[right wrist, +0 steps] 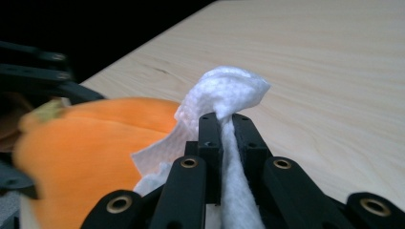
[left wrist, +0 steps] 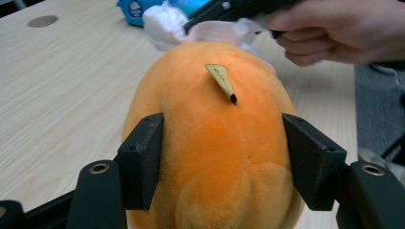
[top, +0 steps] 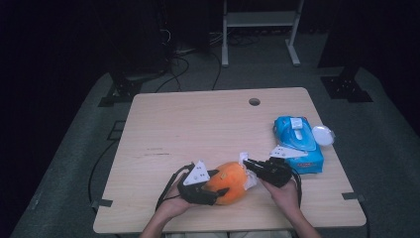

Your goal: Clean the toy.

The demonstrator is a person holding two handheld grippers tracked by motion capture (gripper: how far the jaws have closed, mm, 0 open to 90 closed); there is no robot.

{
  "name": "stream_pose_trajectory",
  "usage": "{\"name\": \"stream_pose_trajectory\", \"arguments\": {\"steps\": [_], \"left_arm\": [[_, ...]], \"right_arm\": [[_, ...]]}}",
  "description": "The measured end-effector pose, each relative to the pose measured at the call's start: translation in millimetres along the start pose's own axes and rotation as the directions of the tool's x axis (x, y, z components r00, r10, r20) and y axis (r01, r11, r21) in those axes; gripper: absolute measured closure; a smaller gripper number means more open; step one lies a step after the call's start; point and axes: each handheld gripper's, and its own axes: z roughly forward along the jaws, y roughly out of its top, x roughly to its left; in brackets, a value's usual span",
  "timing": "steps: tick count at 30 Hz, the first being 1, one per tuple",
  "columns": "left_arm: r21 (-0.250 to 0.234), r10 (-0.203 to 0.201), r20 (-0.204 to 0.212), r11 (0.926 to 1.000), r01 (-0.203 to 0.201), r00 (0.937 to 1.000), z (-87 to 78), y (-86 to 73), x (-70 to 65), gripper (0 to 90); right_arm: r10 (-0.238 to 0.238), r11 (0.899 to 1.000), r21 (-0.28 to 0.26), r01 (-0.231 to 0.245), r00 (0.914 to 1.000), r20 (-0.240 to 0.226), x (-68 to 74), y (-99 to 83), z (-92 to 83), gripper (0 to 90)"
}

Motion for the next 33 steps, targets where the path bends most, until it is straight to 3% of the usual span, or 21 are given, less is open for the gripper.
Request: {"name": "stream_pose_trajectory", "arguments": {"steps": [3, 6, 8, 12, 14, 18, 20, 24, 26, 29, 31, 33], "left_arm": [[0.001, -0.004, 0.021, 1.0000, 0.004, 0.9998, -3.5, -4.3, 3.5, 35.6], [0.000, -0.032, 0.030, 0.9995, 0.032, 0.9990, -5.6, -8.4, 8.8, 33.1], [0.004, -0.024, 0.033, 0.9997, 0.024, 0.9992, -7.0, -8.9, 9.6, 32.9], [0.009, -0.008, 0.047, 0.9999, 0.008, 0.9989, -8.3, -10.0, 9.3, 32.9], [0.004, -0.013, 0.058, 0.9999, 0.013, 0.9982, -7.8, -10.1, 8.5, 32.4], [0.005, -0.007, 0.063, 1.0000, 0.006, 0.9980, -2.6, -7.0, 3.5, 28.1], [0.006, 0.001, 0.054, 1.0000, -0.002, 0.9985, -2.3, -6.1, 3.2, 28.4], [0.000, -0.004, 0.059, 1.0000, 0.004, 0.9983, -3.6, -7.5, 5.0, 29.7], [-0.005, -0.017, 0.063, 0.9998, 0.017, 0.9979, -3.4, -8.0, 5.9, 29.6], [-0.007, -0.022, 0.062, 0.9997, 0.022, 0.9978, -3.9, -9.1, 7.2, 28.7], [-0.016, -0.036, 0.061, 0.9992, 0.037, 0.9975, -3.1, -9.9, 8.0, 28.7], [-0.015, -0.037, 0.062, 0.9992, 0.038, 0.9974, -2.8, -9.5, 9.0, 28.7]], "right_arm": [[0.008, 1.000, -0.016, -0.009, 0.9997, -0.024, 3.6, 1.8, -2.0, 82.5], [-0.049, 0.998, -0.053, 0.045, 0.9960, -0.075, 19.0, 8.9, -4.8, 82.3], [-0.067, 0.997, -0.047, 0.064, 0.9952, -0.071, 20.9, 7.1, -3.6, 82.2], [0.007, 1.000, -0.015, -0.007, 0.9989, -0.046, 5.1, -3.5, 1.2, 82.3], [0.021, 0.999, -0.022, -0.022, 0.9983, -0.055, 5.3, -2.7, 0.5, 82.3], [-0.040, 0.997, -0.071, 0.033, 0.9940, -0.102, 21.9, 7.8, -3.6, 82.0], [-0.054, 0.997, -0.054, 0.049, 0.9947, -0.088, 22.5, 5.9, -1.3, 82.1], [0.013, 1.000, -0.011, -0.014, 0.9990, -0.043, 3.4, -4.1, 3.0, 82.0], [0.015, 1.000, 0.014, -0.015, 0.9997, -0.020, 0.3, -6.1, 4.6, 82.1], [0.010, 1.000, 0.004, -0.010, 0.9995, -0.031, 5.9, -1.8, 2.8, 82.2], [0.001, 0.999, -0.033, -0.004, 0.9973, -0.074, 12.1, 4.0, -1.5, 82.2], [-0.040, 0.998, -0.056, 0.035, 0.9946, -0.096, 20.8, 10.1, -5.0, 82.2]]}}
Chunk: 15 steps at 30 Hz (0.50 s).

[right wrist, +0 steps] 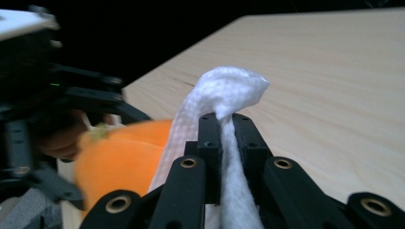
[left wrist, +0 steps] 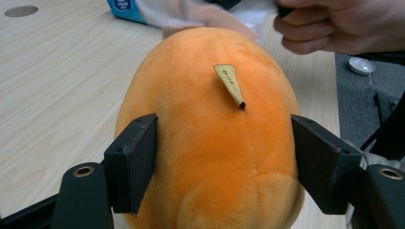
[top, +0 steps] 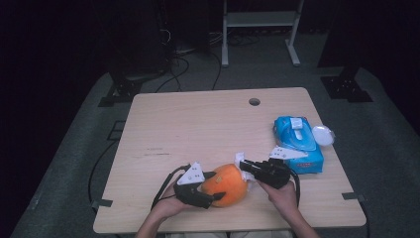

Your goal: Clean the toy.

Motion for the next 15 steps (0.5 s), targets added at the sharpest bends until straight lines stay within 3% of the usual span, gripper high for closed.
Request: {"name": "stream_pose_trajectory", "arguments": {"steps": [2, 5, 8, 12, 15], "left_arm": [[0.000, 0.001, 0.000, 1.0000, -0.001, 1.0000, -0.2, 0.0, -0.1, 29.0], [0.001, 0.000, 0.000, 1.0000, 0.000, 1.0000, -1.6, -0.6, 0.9, 29.1], [-0.004, -0.009, -0.004, 1.0000, 0.009, 0.9999, -3.7, -2.1, 4.4, 29.1], [-0.029, -0.033, -0.020, 0.9991, 0.032, 0.9993, 1.1, -4.0, 6.1, 29.2], [-0.024, -0.022, -0.023, 0.9995, 0.021, 0.9995, 2.0, -1.5, 5.6, 29.1]], "right_arm": [[-0.001, 1.000, 0.011, 0.001, 1.0000, 0.010, -1.0, -2.5, 1.4, 82.2], [0.062, 0.997, 0.046, -0.064, 0.9968, 0.050, -18.2, -15.1, 5.2, 82.2], [0.073, 0.995, 0.060, -0.077, 0.9951, 0.066, -20.9, -17.1, 5.6, 82.2], [0.023, 1.000, 0.006, -0.023, 0.9997, 0.008, -3.1, -2.1, 1.1, 82.1], [-0.011, 1.000, 0.016, 0.011, 0.9997, 0.022, -0.3, -1.5, 1.5, 82.1]]}}
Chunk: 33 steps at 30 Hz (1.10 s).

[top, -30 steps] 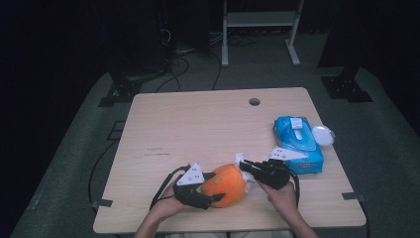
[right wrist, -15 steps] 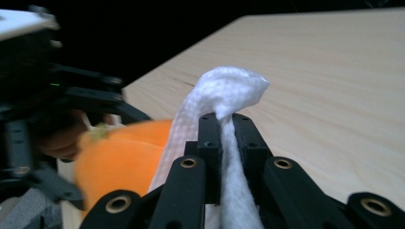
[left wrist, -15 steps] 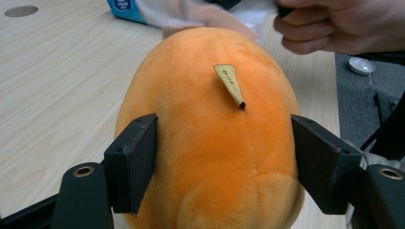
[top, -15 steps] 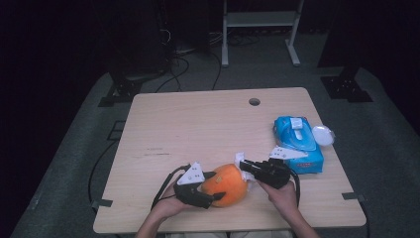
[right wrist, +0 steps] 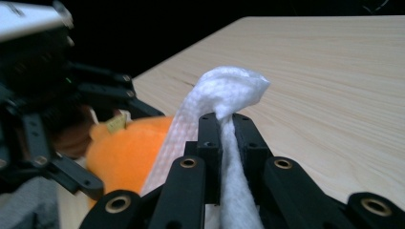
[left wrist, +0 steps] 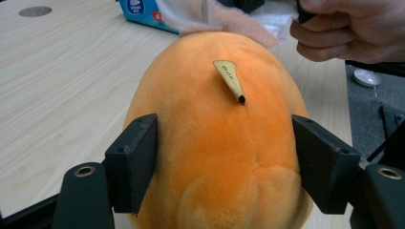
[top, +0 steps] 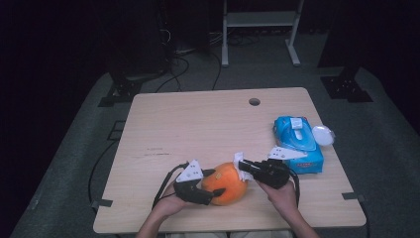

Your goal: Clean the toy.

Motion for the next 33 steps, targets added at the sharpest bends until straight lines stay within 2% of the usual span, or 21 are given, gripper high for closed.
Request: {"name": "stream_pose_trajectory", "arguments": {"steps": [3, 4, 5, 7, 9, 11, 12, 13, 16, 17, 18, 20, 22, 24, 26, 30, 32, 33], "left_arm": [[-0.001, 0.003, 0.000, 1.0000, -0.003, 1.0000, -1.1, -0.3, -1.5, 29.1], [-0.002, 0.006, -0.001, 1.0000, -0.006, 1.0000, -0.8, -0.1, -2.1, 29.0], [0.000, 0.007, -0.001, 1.0000, -0.007, 1.0000, -0.5, 0.6, -2.6, 28.8], [-0.005, 0.018, -0.005, 0.9998, -0.018, 0.9998, 1.3, 1.4, -3.7, 28.5], [-0.013, 0.016, -0.007, 0.9998, -0.016, 0.9999, 4.5, 2.0, -4.9, 28.6], [-0.012, 0.023, -0.014, 0.9997, -0.023, 0.9997, 7.4, 3.4, -7.1, 28.8], [-0.008, 0.029, -0.016, 0.9996, -0.029, 0.9995, 7.5, 3.9, -7.7, 28.7], [-0.010, 0.027, -0.014, 0.9996, -0.027, 0.9995, 7.1, 3.9, -8.5, 28.5], [-0.030, 0.020, -0.010, 0.9993, -0.020, 0.9997, 8.1, 3.2, -8.5, 26.4], [-0.030, 0.020, -0.012, 0.9993, -0.021, 0.9997, 9.0, 3.1, -8.3, 26.2], [-0.030, 0.019, -0.017, 0.9994, -0.020, 0.9997, 10.1, 3.2, -8.8, 26.1], [-0.027, 0.029, -0.029, 0.9992, -0.030, 0.9992, 11.7, 3.3, -10.0, 26.5], [-0.023, 0.030, -0.036, 0.9992, -0.031, 0.9989, 11.8, 4.3, -10.9, 27.4], [-0.023, 0.029, -0.040, 0.9993, -0.030, 0.9988, 11.3, 4.1, -10.9, 28.1], [-0.028, 0.026, -0.038, 0.9993, -0.027, 0.9989, 11.5, 3.6, -11.2, 28.3], [-0.032, 0.026, -0.043, 0.9991, -0.027, 0.9987, 12.3, 4.7, -11.9, 28.3], [-0.026, 0.030, -0.047, 0.9992, -0.032, 0.9984, 13.1, 5.5, -12.0, 28.3], [-0.028, 0.023, -0.050, 0.9993, -0.024, 0.9985, 14.1, 5.6, -11.9, 28.3]], "right_arm": [[0.053, 0.998, 0.026, -0.054, 0.9978, 0.040, -16.4, -13.3, 2.8, 82.1], [0.087, 0.996, 0.027, -0.088, 0.9956, 0.035, -20.6, -16.2, 3.4, 82.1], [0.094, 0.995, 0.023, -0.095, 0.9951, 0.030, -20.5, -16.0, 3.3, 82.1], [0.045, 0.999, 0.012, -0.045, 0.9987, 0.024, -9.3, -7.3, 1.3, 82.1], [0.006, 1.000, -0.019, -0.006, 0.9998, -0.020, 5.4, 2.4, -1.3, 82.1], [-0.047, 0.999, -0.016, 0.046, 0.9983, -0.034, 16.7, 7.1, -0.4, 82.1], [-0.071, 0.997, -0.004, 0.071, 0.9972, -0.024, 19.6, 6.3, 1.8, 82.0], [-0.071, 0.997, 0.004, 0.071, 0.9973, -0.022, 17.0, 3.5, 3.3, 81.9], [-0.016, 1.000, 0.013, 0.016, 0.9999, -0.002, 0.3, -4.3, 2.7, 81.7], [-0.004, 1.000, 0.010, 0.004, 1.0000, 0.004, -1.5, -4.2, 1.2, 81.8], [-0.006, 1.000, 0.009, 0.006, 1.0000, 0.006, 0.8, -2.8, 0.4, 81.9], [-0.047, 0.999, 0.009, 0.047, 0.9989, -0.004, 14.1, 1.2, 1.6, 82.0], [-0.088, 0.996, 0.008, 0.088, 0.9952, -0.044, 29.6, 5.1, 3.9, 82.0], [-0.116, 0.993, 0.015, 0.117, 0.9918, -0.055, 35.7, 7.4, 4.3, 81.9], [-0.118, 0.993, 0.024, 0.119, 0.9922, -0.040, 31.4, 6.4, 4.0, 82.0], [-0.054, 0.998, 0.032, 0.053, 0.9983, 0.021, 7.0, -1.1, 1.4, 81.9], [-0.041, 0.999, 0.023, 0.040, 0.9989, 0.024, 8.0, -0.3, -0.9, 81.9], [-0.058, 0.998, 0.018, 0.058, 0.9982, 0.012, 13.9, 1.7, -1.1, 81.8]]}}
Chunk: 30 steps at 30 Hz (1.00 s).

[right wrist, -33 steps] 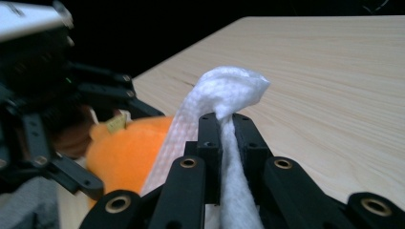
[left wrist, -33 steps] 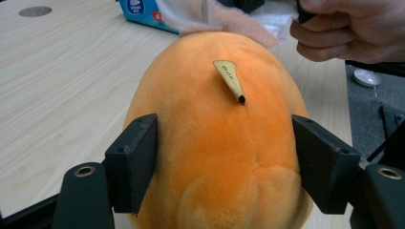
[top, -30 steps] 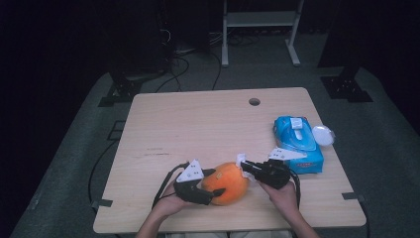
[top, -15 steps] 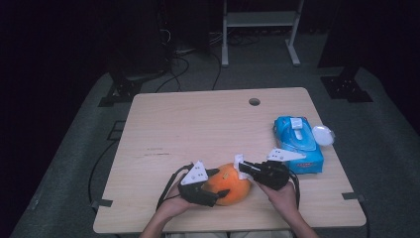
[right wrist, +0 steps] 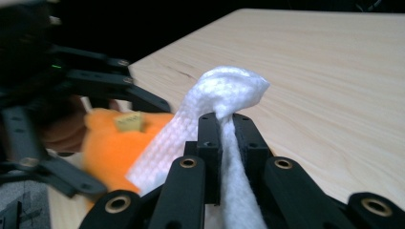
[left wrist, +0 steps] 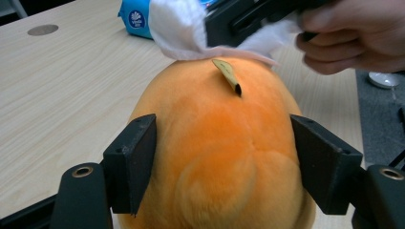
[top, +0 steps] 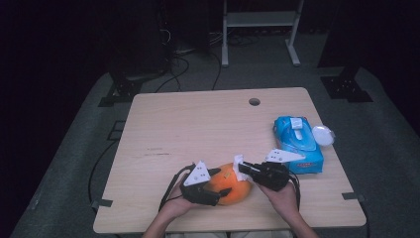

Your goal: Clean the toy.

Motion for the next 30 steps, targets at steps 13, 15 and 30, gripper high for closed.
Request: {"name": "stream_pose_trajectory", "arguments": {"steps": [13, 15, 30], "left_arm": [[-0.005, -0.071, -0.002, 0.9975, 0.071, 0.9975, -2.0, -3.2, 5.9, 23.4], [-0.007, -0.056, -0.031, 0.9984, 0.055, 0.9980, -2.1, 0.7, 3.1, 31.1], [-0.020, -0.115, 0.011, 0.9932, 0.115, 0.9934, -10.5, 2.5, 12.1, 10.8]], "right_arm": [[-0.013, 1.000, -0.023, 0.014, 0.9993, 0.035, -2.8, 1.0, -3.3, 82.0], [-0.051, 0.997, -0.066, 0.051, 0.9987, 0.005, 10.5, 9.3, -7.6, 82.1], [-0.054, 0.999, -0.007, 0.054, 0.9983, 0.024, 6.2, -1.3, 4.5, 82.1]]}}
